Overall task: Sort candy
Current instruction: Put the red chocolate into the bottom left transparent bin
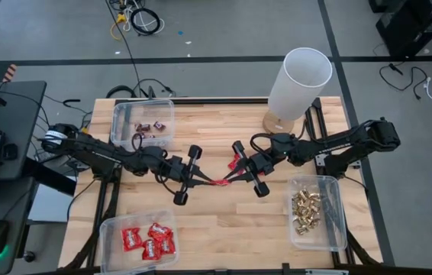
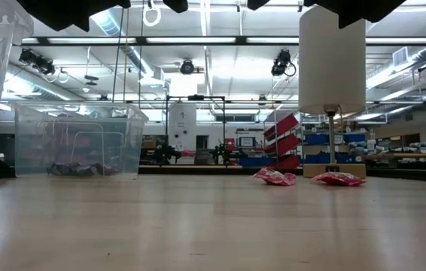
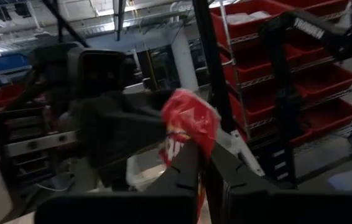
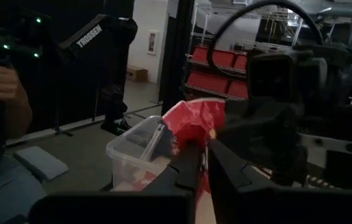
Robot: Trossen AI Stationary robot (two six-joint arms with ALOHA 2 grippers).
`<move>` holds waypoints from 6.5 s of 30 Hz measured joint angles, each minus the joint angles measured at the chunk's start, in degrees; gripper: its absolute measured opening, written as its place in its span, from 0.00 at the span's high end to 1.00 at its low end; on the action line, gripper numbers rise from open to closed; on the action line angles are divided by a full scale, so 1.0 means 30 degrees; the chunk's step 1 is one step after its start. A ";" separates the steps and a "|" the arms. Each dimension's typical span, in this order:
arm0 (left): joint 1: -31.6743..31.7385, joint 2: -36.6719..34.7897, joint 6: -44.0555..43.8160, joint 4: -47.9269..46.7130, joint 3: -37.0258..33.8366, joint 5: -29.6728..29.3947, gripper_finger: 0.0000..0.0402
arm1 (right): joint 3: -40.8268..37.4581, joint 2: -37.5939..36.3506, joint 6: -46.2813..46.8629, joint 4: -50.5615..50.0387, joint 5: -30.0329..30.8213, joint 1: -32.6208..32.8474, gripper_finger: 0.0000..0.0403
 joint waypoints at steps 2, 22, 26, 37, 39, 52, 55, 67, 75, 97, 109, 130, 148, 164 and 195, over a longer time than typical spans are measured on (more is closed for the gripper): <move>-0.0267 -0.0031 -0.0402 0.0019 0.0000 0.0006 0.99 | 0.0000 -0.0004 0.0077 -0.0225 0.0045 -0.0120 0.92; -0.4747 -0.5212 -0.5088 -1.4910 0.2935 -0.8437 1.00 | -0.0007 -0.0007 0.0058 -0.5869 0.5597 -0.0598 0.91; -0.6367 -0.5552 -0.8016 -2.1173 0.5729 -0.9376 1.00 | -0.0007 -0.0007 0.0051 -0.5989 0.5619 -0.0598 0.91; -1.0080 -0.5195 -1.4038 -2.9672 0.9913 -0.5090 1.00 | -0.0007 -0.0007 -0.0430 -0.5810 0.5619 -0.0598 0.92; -1.0798 -0.5173 -1.5887 -3.0485 1.0338 -0.4201 1.00 | -0.0007 -0.0007 -0.0437 -0.5821 0.5619 -0.0598 0.92; -1.3060 -0.3678 -2.6320 -3.6299 1.0739 -0.4463 1.00 | -0.0007 -0.0007 -0.0430 -0.5835 0.5597 -0.0598 0.93; -1.3060 -0.2803 -2.6581 -3.6348 1.0739 -0.3728 1.00 | -0.0006 -0.0007 -0.0436 -0.5836 0.5597 -0.0598 0.93; -1.3053 -0.0650 -2.9505 -3.8337 1.0710 -0.2011 0.99 | -0.0007 -0.0007 -0.0430 -0.5828 0.5554 -0.0598 0.94; -1.3052 -0.0647 -3.0198 -3.8876 1.0710 -0.2222 0.91 | -0.0007 -0.0007 0.0051 -0.5826 0.5546 -0.0477 0.94; -1.2395 -0.0975 -2.3848 -3.6745 1.0717 -0.4534 0.79 | 0.0000 -0.0007 0.0677 -0.9449 1.1743 -0.0770 0.98; -1.1053 -0.2361 -1.3777 -3.6458 1.0717 -1.7882 0.79 | 0.0000 -0.0001 0.4575 -1.6933 1.2046 -0.0626 0.97; -1.0706 -0.2342 -1.1386 -3.7543 1.0717 -2.3751 0.79 | -0.2652 0.0007 0.4630 -1.4692 1.5146 0.1055 0.82; -1.0706 -0.2339 -1.1477 -3.7387 1.0674 -2.3751 0.79 | -0.2641 0.1440 0.5224 -1.3462 1.5608 0.1004 0.72; -1.0590 -0.2331 -1.2162 -3.6909 0.9296 -2.4758 0.79 | -0.1201 0.6962 0.5205 -1.1744 1.5681 0.1325 0.71; -1.0583 -0.2288 -1.3085 -3.6611 0.9296 -2.4880 0.79 | -0.1319 0.5193 0.5778 -1.1503 1.3957 0.2041 1.00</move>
